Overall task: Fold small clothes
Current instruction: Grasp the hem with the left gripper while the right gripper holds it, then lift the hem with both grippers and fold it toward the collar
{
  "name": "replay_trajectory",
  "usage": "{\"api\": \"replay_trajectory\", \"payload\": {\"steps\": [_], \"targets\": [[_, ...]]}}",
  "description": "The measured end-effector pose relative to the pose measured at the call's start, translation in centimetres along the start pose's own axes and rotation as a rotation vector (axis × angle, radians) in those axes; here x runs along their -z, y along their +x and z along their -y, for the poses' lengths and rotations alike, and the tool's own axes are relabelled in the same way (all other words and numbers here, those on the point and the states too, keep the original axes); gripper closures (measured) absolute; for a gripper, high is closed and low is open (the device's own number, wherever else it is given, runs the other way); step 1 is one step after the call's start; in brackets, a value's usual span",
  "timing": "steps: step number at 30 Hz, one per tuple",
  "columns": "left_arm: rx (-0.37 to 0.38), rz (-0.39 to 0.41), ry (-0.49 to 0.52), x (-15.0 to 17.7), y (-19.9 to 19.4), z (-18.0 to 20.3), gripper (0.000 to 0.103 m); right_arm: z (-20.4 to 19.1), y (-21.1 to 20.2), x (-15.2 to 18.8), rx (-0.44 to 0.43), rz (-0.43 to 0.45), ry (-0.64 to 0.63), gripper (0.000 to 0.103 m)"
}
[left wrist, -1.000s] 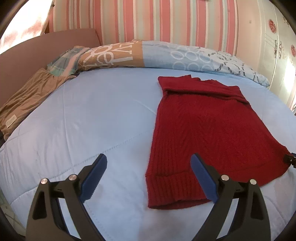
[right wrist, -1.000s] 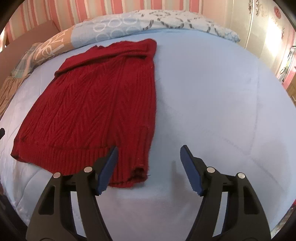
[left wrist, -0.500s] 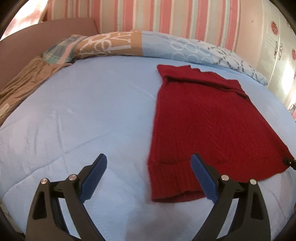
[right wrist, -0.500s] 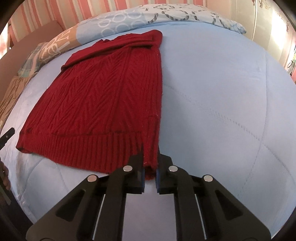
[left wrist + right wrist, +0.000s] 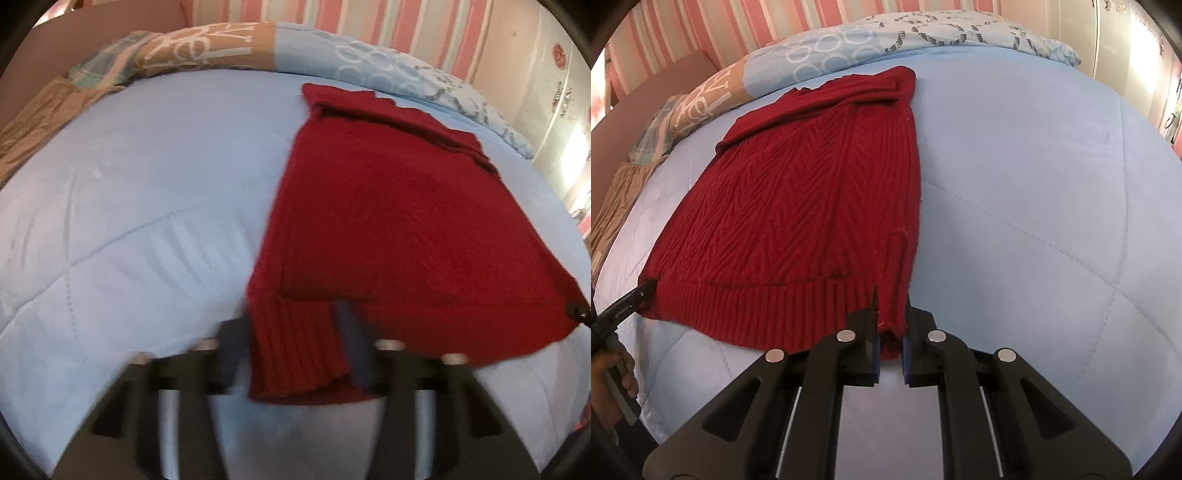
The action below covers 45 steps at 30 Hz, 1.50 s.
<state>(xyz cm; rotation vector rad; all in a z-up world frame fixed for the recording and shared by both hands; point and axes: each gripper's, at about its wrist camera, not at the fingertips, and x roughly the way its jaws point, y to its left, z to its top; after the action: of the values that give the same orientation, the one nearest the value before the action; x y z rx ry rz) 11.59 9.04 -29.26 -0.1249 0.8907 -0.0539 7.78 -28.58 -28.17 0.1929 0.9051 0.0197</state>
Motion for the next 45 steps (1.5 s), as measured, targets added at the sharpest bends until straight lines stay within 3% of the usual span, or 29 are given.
{"api": "replay_trajectory", "payload": {"steps": [7,18,28,34,38,45], "targets": [[0.037,0.014,-0.046,-0.1,-1.2,-1.2,0.092,0.0,-0.7,-0.2,-0.016,0.023,0.008,0.094],[0.000,0.020,0.029,-0.1,-4.8,0.1,0.094,-0.4,-4.3,0.7,-0.033,0.061,-0.007,0.095],[0.020,-0.030,0.012,5.1,-11.5,-1.7,0.094,0.0,-10.0,6.4,-0.116,0.042,-0.006,0.095],[0.016,-0.014,0.030,7.2,-15.1,-1.5,0.094,0.1,-13.2,8.5,-0.148,0.041,0.033,0.095],[0.003,0.000,0.032,5.9,-14.8,-1.6,0.094,-0.3,-13.6,6.9,-0.129,0.064,0.002,0.095],[0.008,0.106,0.027,-0.3,-14.2,-0.2,0.094,-1.1,-13.2,1.4,-0.133,0.135,-0.016,0.095]]}}
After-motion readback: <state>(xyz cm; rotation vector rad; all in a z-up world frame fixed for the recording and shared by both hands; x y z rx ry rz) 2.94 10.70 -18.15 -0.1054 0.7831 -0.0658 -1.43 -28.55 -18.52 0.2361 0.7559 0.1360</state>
